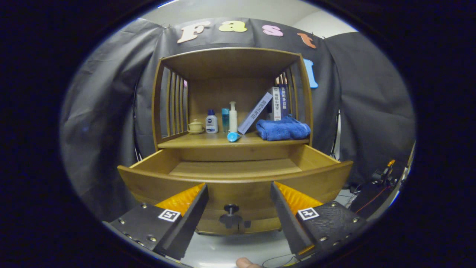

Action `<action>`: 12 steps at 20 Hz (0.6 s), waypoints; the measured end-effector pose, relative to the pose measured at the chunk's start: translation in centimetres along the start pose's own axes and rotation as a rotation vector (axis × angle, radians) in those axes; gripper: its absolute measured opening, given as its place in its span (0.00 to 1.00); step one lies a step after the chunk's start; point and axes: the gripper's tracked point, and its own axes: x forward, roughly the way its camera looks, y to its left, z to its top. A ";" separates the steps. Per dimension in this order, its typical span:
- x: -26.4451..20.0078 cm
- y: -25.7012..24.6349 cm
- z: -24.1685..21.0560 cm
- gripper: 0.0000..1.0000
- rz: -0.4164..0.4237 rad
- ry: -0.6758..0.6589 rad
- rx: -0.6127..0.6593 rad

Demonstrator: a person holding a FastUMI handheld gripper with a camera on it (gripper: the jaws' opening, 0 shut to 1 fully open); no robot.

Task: Pull open the drawer, take out the items inside it, and place them on the countertop above the cabinet.

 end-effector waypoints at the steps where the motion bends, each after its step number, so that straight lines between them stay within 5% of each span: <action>1: 0.0 0.2 -1.2 0.99 -0.001 -0.003 -0.014; 5: 1.1 3.1 -4.9 0.99 0.063 0.030 -0.045; 8: 4.5 2.5 -8.5 0.98 -0.001 0.116 -0.046; 12: 5.1 3.2 -9.7 0.98 0.027 0.131 0.065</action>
